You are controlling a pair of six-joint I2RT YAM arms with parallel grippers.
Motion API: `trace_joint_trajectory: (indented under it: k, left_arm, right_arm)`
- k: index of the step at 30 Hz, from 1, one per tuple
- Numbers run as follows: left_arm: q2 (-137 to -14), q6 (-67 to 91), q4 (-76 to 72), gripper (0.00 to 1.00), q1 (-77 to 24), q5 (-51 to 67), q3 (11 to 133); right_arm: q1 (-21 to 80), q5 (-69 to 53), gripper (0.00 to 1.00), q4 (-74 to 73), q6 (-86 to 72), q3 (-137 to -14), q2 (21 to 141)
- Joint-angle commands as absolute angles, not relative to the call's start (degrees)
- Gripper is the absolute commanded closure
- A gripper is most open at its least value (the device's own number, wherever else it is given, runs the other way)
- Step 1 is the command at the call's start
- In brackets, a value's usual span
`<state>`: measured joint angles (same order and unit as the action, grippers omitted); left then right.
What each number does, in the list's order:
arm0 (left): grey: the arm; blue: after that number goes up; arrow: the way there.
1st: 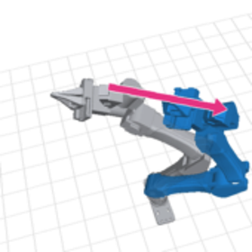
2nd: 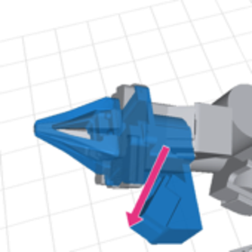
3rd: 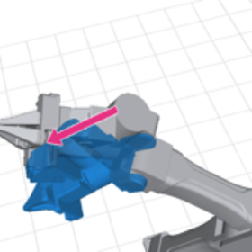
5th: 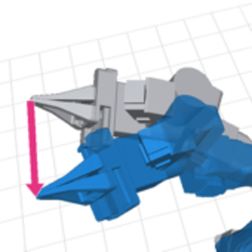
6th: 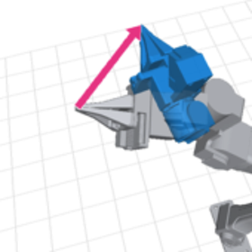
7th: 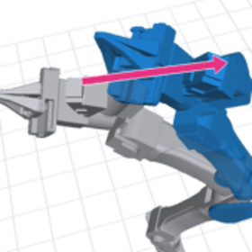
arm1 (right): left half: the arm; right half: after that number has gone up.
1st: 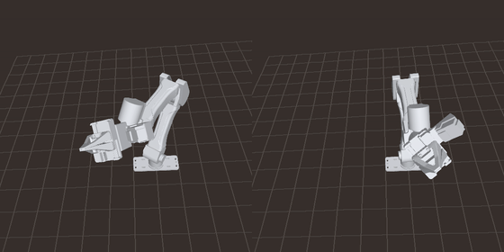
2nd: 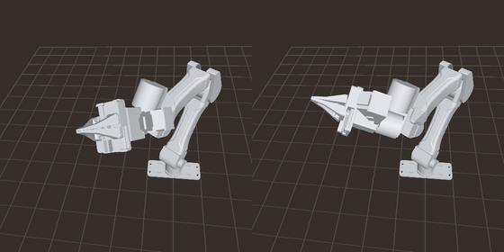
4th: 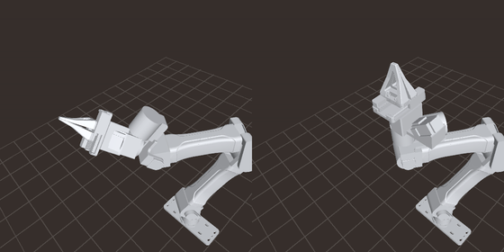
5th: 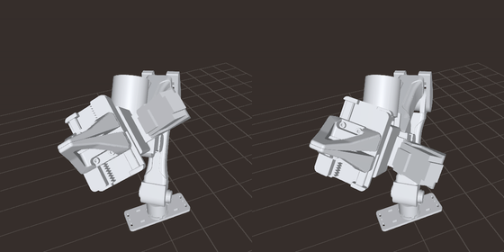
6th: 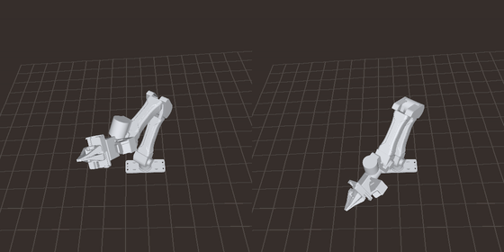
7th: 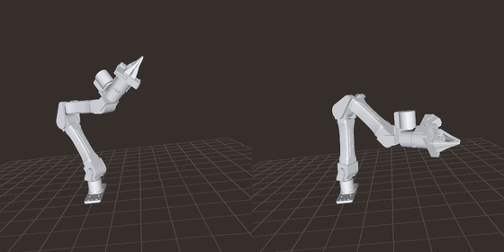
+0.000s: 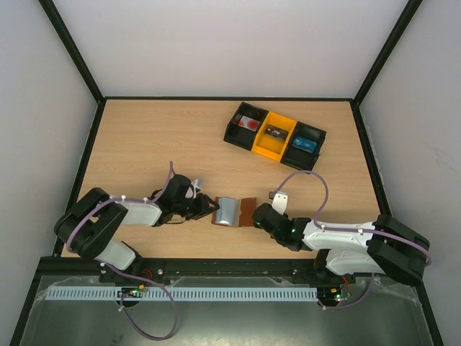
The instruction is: Take the credit cards out of the card holder
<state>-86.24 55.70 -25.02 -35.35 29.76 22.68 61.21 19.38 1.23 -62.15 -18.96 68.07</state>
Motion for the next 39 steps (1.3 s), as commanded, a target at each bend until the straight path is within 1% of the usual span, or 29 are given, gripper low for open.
trace_joint_trajectory:
  k: [1, 4, 7, 19, 22, 26, 27, 28, 31, 33, 35, 39]
  left_arm:
    - [-86.7, 57.5, -29.5, 0.68, -35.7, 33.8, 22.9]
    - [-87.4, 58.7, -33.1, 0.71, -35.7, 35.4, 22.2]
    - [-87.7, 58.5, -34.4, 0.72, -36.2, 35.5, 22.1]
    - [-92.0, 60.2, -43.0, 0.73, -38.2, 37.4, 22.1]
    - [-93.7, 58.7, -42.1, 0.75, -38.6, 36.4, 22.7]
    - [-93.5, 58.2, -41.2, 0.81, -39.0, 34.8, 22.7]
    - [-92.8, 58.1, -40.8, 0.82, -39.1, 34.2, 22.6]
    - [-92.1, 57.8, -40.1, 0.82, -39.2, 33.5, 22.6]
    - [-90.2, 56.2, -36.9, 0.83, -39.5, 32.0, 23.3]
    - [-89.9, 55.7, -35.7, 0.84, -39.7, 32.0, 23.8]
    - [-89.9, 55.6, -35.3, 0.84, -40.0, 32.1, 24.1]
    - [-89.9, 55.8, -35.2, 0.84, -40.7, 31.9, 24.4]
  right_arm:
    - [61.4, 19.9, 0.98, 2.6, -62.6, -18.2, 67.5]
    - [61.4, 20.0, 0.98, 2.6, -63.0, -18.3, 67.1]
    - [61.4, 19.9, 0.98, 2.6, -63.3, -18.0, 66.5]
    - [61.4, 18.3, 0.98, 3.2, -63.9, -17.0, 63.9]
    - [61.4, 18.6, 0.98, 1.9, -64.0, -17.0, 62.7]
    - [61.5, 18.7, 0.98, -1.3, -65.3, -17.1, 59.9]
    - [61.4, 19.0, 0.96, -2.7, -65.8, -17.5, 59.0]
    - [61.5, 19.4, 0.92, -4.5, -66.3, -18.2, 57.6]
    - [61.5, 21.1, 0.73, -10.6, -67.7, -20.7, 54.6]
    - [61.5, 21.7, 0.66, -13.7, -67.8, -22.4, 52.4]
    - [61.4, 21.5, 0.62, -15.4, -67.9, -23.7, 50.1]
    - [61.5, 19.6, 0.6, -15.7, -67.0, -25.5, 46.5]
